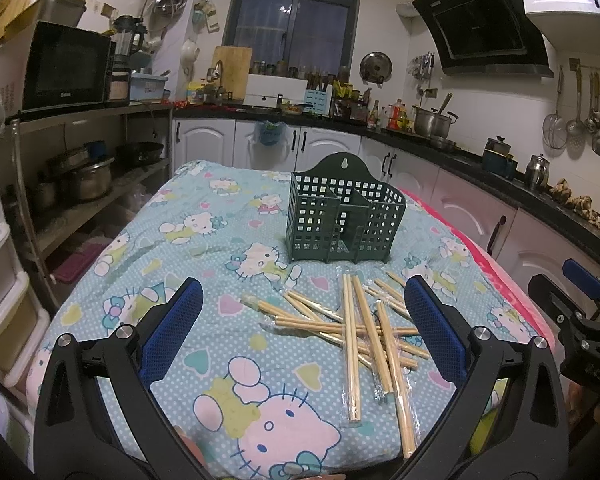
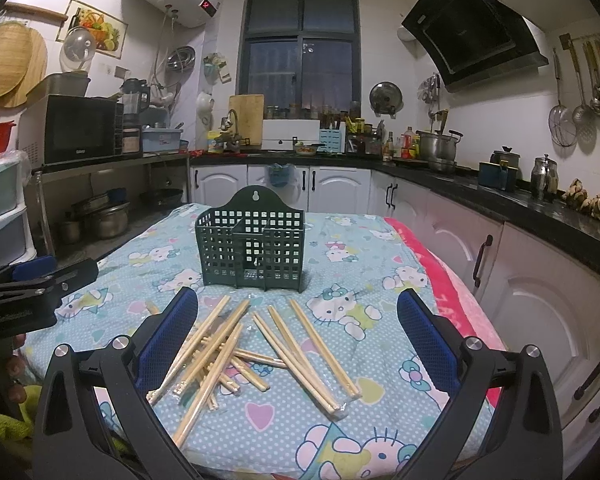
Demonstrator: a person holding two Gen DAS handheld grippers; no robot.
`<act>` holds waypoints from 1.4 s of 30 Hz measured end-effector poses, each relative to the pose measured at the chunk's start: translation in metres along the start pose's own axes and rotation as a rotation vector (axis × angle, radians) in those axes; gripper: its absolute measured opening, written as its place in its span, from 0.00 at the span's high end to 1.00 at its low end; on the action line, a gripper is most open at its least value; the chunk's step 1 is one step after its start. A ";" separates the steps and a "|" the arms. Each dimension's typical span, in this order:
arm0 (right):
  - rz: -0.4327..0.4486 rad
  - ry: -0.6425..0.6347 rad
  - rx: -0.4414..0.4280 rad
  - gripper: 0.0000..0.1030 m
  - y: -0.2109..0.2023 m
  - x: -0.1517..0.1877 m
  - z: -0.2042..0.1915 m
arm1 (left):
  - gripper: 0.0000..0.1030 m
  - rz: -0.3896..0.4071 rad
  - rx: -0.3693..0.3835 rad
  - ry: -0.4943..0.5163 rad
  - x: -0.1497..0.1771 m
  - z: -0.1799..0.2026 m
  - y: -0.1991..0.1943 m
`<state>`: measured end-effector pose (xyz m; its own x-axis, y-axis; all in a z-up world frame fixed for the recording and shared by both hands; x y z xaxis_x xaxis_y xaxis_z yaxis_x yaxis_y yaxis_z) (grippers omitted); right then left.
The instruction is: Organize utensils
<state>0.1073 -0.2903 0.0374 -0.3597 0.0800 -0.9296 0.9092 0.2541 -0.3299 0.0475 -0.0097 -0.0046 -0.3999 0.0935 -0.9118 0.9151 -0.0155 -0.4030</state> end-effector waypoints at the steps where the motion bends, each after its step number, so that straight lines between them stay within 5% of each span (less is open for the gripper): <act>1: -0.001 -0.005 -0.006 0.06 -0.002 -0.003 -0.005 | 0.09 -0.004 0.001 -0.003 0.000 0.000 0.001; 19: -0.145 -0.214 -0.215 0.06 0.014 0.009 -0.067 | 0.10 -0.105 0.016 -0.153 0.021 -0.060 0.019; 32: -0.316 -0.158 -0.236 0.07 0.062 0.016 -0.072 | 0.10 -0.202 0.096 -0.258 0.036 -0.087 0.046; 42: -0.492 -0.086 -0.173 0.31 0.127 0.025 -0.060 | 0.10 -0.324 0.243 -0.354 0.050 -0.076 0.090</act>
<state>0.2017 -0.1983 -0.0178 -0.7102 -0.1666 -0.6840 0.5864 0.3976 -0.7058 0.1134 0.0695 -0.0802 -0.6913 -0.2093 -0.6916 0.7203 -0.2754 -0.6367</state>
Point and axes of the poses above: each gripper's, at about its wrist camera, not at the fingertips, and y roughly the way its jaws point, z to its right, x to its underside, the point moved 5 cm from there along y, roughly the way its jaws point, and after that the axes turned 13 degrees about y, right-handed, at the moved point
